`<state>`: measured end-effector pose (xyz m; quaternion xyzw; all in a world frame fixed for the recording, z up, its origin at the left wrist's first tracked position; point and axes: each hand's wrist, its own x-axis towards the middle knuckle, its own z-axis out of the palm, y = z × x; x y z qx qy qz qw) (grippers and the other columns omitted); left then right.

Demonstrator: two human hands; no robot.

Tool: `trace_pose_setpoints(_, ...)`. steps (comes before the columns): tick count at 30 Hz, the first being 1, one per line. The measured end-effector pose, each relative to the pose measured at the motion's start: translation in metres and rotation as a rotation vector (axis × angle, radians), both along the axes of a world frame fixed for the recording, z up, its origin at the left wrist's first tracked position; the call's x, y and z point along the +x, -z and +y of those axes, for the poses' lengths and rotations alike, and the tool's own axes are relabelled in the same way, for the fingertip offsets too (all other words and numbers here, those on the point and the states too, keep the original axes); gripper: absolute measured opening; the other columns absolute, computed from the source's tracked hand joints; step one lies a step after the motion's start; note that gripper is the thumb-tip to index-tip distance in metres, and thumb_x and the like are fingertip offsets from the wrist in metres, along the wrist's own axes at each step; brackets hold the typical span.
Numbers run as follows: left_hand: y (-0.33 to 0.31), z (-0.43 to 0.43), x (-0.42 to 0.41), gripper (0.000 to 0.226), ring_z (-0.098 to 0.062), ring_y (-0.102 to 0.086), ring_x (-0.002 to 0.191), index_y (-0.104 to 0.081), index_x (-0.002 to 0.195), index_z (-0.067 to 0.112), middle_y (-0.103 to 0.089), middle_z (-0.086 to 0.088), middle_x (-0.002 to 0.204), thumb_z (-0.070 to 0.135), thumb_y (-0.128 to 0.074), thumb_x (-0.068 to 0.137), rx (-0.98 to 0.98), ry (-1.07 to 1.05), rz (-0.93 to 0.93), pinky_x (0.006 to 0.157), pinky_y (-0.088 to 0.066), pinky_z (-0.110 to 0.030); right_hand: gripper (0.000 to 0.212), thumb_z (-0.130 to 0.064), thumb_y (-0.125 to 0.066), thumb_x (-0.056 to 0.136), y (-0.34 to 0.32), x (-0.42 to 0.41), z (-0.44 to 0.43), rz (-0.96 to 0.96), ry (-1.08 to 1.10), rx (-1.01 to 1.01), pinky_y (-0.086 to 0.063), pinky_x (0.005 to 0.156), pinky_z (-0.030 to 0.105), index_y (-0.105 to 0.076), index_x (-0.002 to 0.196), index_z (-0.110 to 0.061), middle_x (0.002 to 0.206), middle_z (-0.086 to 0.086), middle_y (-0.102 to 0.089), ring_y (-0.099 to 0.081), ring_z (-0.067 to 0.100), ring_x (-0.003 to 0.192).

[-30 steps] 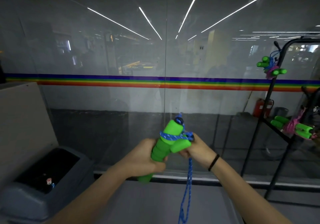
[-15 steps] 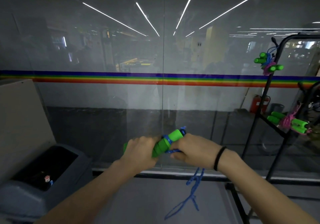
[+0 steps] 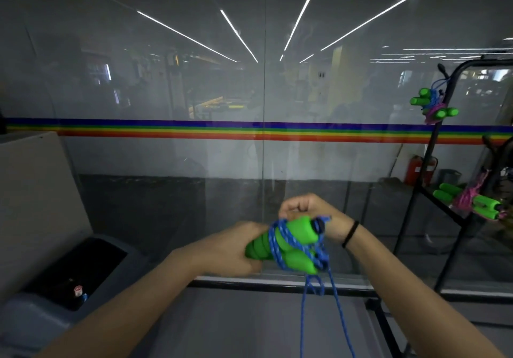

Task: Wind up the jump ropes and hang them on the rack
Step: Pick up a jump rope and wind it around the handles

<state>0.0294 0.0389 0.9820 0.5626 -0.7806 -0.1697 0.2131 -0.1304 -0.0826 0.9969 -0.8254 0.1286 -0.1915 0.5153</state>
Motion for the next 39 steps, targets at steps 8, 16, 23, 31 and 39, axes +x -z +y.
trace_pose_setpoints(8,0.000,0.002,0.013,0.021,-0.025,-0.071,0.089,-0.066,0.098,0.007,-0.074,-0.011,0.093,0.006,-0.071,0.077,0.032,-0.209,0.539,0.079,-0.058,-0.038,0.030,-0.033,-0.047,0.090,0.051,-0.009,0.008,0.040,0.133,0.107,-0.025,0.042,0.014,-0.062,0.073,-0.014,0.044,-0.011,-0.032,-0.026,0.005,0.040)
trace_pose_setpoints(16,0.023,-0.010,0.010,0.016,-0.014,-0.061,0.065,-0.063,0.078,0.014,-0.065,0.000,0.069,0.022,-0.075,0.071,-0.079,-0.465,0.137,0.063,-0.046,-0.024,0.031,-0.036,-0.052,0.090,0.022,-0.011,0.029,0.477,0.089,-0.845,-0.032,0.062,0.029,-0.057,0.082,-0.006,0.075,0.012,-0.057,-0.048,0.021,0.068)
trace_pose_setpoints(23,0.024,-0.010,-0.012,0.009,-0.030,-0.065,0.077,-0.061,0.081,0.013,-0.067,-0.012,0.083,0.016,-0.058,0.073,-0.042,-0.346,-0.339,0.056,-0.041,-0.029,0.027,-0.039,-0.061,0.083,-0.010,-0.003,0.039,0.644,0.009,-1.052,-0.035,0.061,0.027,-0.069,0.097,-0.018,0.091,0.005,-0.067,-0.057,0.022,0.080)
trace_pose_setpoints(31,-0.005,-0.001,-0.015,0.005,-0.010,-0.052,0.063,-0.058,0.080,0.018,-0.065,-0.004,0.078,0.019,-0.062,0.080,0.055,0.019,-0.457,0.055,-0.039,-0.026,0.030,-0.048,-0.077,0.064,-0.022,-0.002,0.024,0.445,-0.070,-0.741,-0.029,0.049,0.018,-0.067,0.062,-0.020,0.045,-0.013,-0.051,-0.045,0.004,0.047)
trace_pose_setpoints(39,-0.002,-0.001,0.008,0.019,0.003,-0.052,0.060,-0.066,0.094,0.015,-0.063,0.004,0.072,0.015,-0.074,0.076,-0.109,0.009,0.102,0.057,-0.041,-0.014,0.038,-0.004,-0.063,0.077,0.022,-0.010,-0.006,0.011,0.144,0.029,-0.038,0.044,0.010,-0.054,0.044,-0.020,0.047,-0.009,-0.052,-0.045,-0.001,0.045)
